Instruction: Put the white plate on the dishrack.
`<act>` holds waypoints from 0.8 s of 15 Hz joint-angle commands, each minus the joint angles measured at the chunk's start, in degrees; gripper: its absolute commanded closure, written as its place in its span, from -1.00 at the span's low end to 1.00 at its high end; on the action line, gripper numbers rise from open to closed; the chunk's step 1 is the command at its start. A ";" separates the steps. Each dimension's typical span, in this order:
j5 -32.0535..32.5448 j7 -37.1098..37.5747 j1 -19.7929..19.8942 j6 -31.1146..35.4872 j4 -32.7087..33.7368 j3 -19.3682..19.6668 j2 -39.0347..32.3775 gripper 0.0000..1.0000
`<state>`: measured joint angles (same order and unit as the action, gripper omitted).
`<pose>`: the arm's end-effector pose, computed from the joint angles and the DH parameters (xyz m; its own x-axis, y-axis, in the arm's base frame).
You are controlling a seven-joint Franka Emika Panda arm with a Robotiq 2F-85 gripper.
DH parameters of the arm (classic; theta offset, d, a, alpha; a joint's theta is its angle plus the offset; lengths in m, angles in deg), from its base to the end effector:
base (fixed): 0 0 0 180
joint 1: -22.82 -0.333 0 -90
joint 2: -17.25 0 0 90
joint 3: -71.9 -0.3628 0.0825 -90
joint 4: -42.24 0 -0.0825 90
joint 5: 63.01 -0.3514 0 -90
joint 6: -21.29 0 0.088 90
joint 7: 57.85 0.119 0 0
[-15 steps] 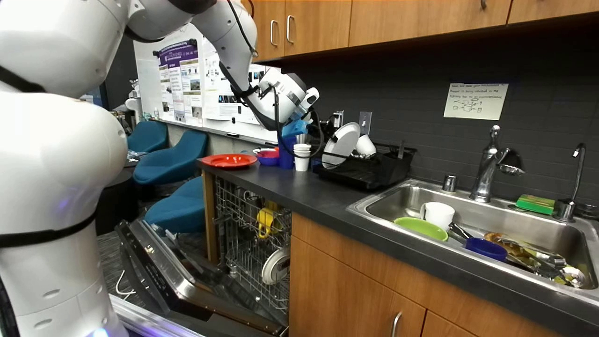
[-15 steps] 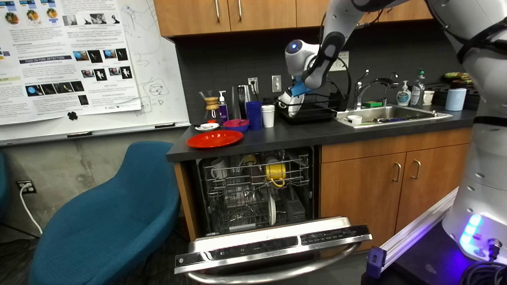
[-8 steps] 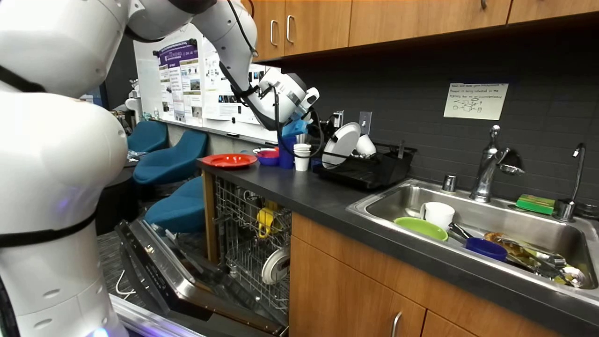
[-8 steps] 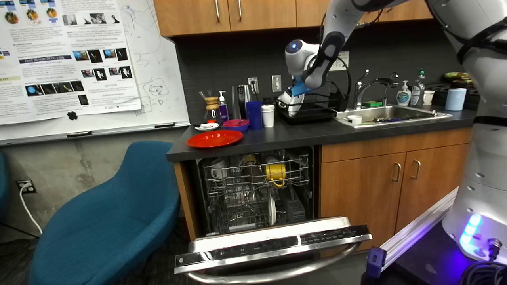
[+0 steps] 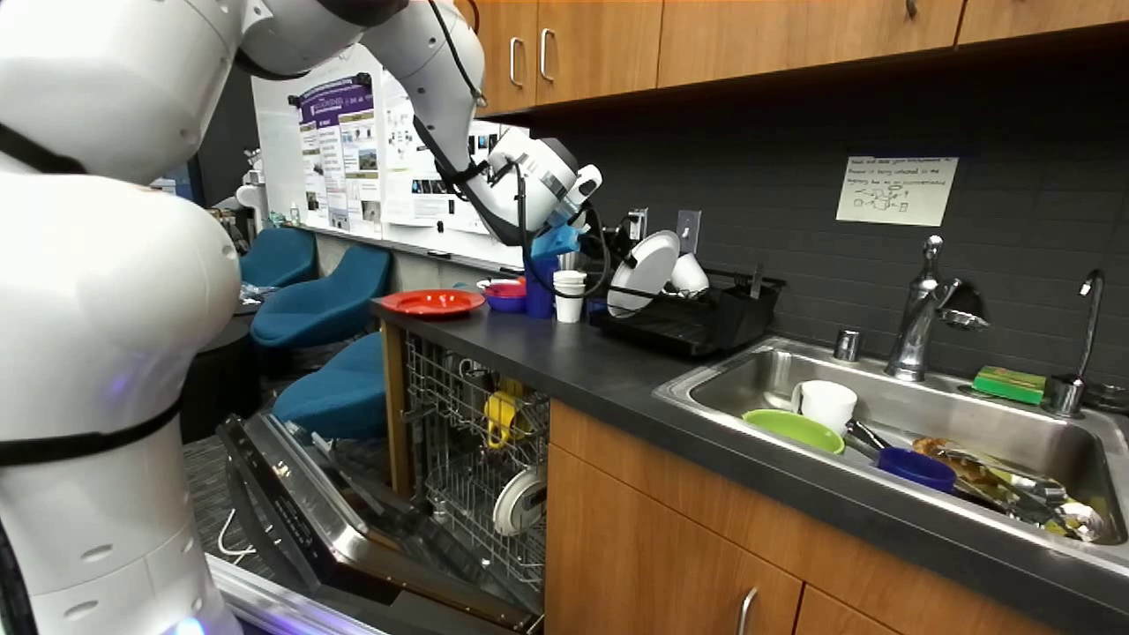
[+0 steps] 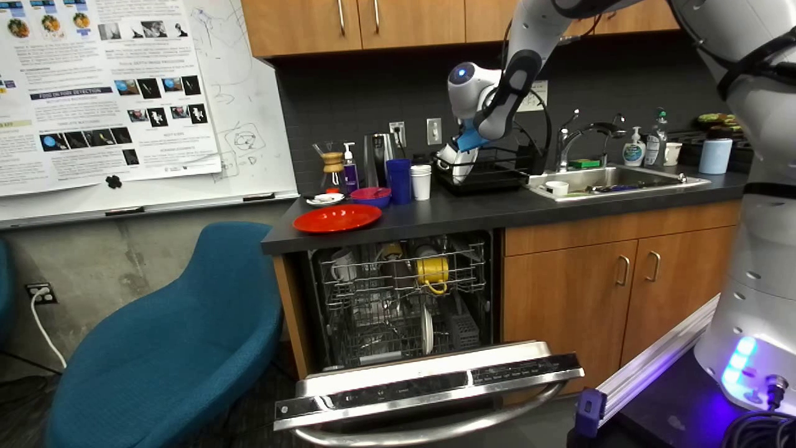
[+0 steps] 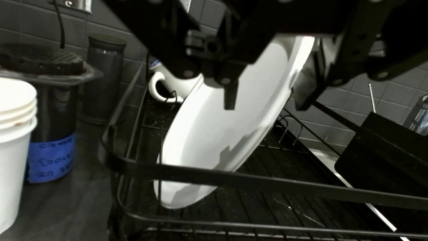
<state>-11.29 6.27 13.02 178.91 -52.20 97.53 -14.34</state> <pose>0.7124 -0.1074 0.4162 0.6342 -0.2158 0.7425 -0.5635 -0.7865 0.2527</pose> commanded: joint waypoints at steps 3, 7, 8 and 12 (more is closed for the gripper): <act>-7.60 -4.93 3.49 2.30 -0.89 -5.41 1.36 -0.80; -10.45 -6.12 3.86 2.53 -0.28 -6.52 0.88 -1.00; -9.29 -5.23 3.15 2.33 -0.07 -5.56 0.73 -1.00; -1.13 -0.58 -0.58 2.11 1.43 0.69 -0.14 -1.00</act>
<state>-18.30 2.08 15.21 181.01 -51.86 93.44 -14.26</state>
